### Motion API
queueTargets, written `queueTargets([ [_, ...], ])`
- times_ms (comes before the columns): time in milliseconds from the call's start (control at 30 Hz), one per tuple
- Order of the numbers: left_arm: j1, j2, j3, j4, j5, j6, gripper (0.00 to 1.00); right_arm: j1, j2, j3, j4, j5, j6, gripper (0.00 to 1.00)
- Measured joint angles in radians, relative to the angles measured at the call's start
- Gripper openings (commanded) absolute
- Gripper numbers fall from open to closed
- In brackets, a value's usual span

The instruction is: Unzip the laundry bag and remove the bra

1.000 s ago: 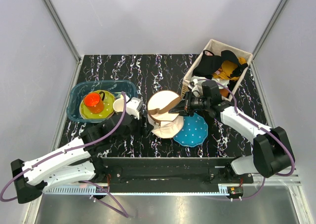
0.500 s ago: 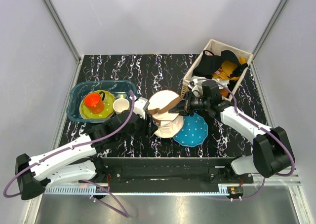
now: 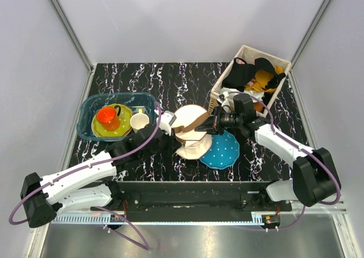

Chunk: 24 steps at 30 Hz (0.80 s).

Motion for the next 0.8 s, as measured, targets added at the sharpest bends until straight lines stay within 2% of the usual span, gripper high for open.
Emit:
queueTargets([
  [100,0.002,-0.01,0.0,-0.003,-0.003,-0.002,0.0,0.0,-0.002,-0.006,0.002,-0.001,-0.001,0.0],
  [533,0.046,-0.144,0.008,-0.056,-0.028,0.0,0.0,0.0,-0.004,-0.027,-0.05,-0.038,-0.094,0.0],
  [567,0.049,-0.15,0.008,-0.057,-0.027,0.0,0.04,0.0,-0.005,-0.027,-0.056,-0.041,-0.1,0.0],
  [600,0.05,-0.153,0.007,-0.058,-0.019,0.001,0.12,0.0,-0.006,-0.027,-0.063,-0.045,-0.105,0.0],
  [633,0.051,-0.156,0.007,-0.057,-0.01,0.002,0.34,0.0,-0.008,-0.027,-0.066,-0.046,-0.109,0.0],
  [667,0.051,-0.157,0.005,-0.051,0.005,0.004,0.4,0.0,-0.009,-0.027,-0.066,-0.046,-0.111,0.0],
  [800,0.051,-0.15,-0.026,-0.022,0.092,0.0,0.46,0.0,-0.011,-0.025,-0.072,-0.045,-0.112,0.0],
])
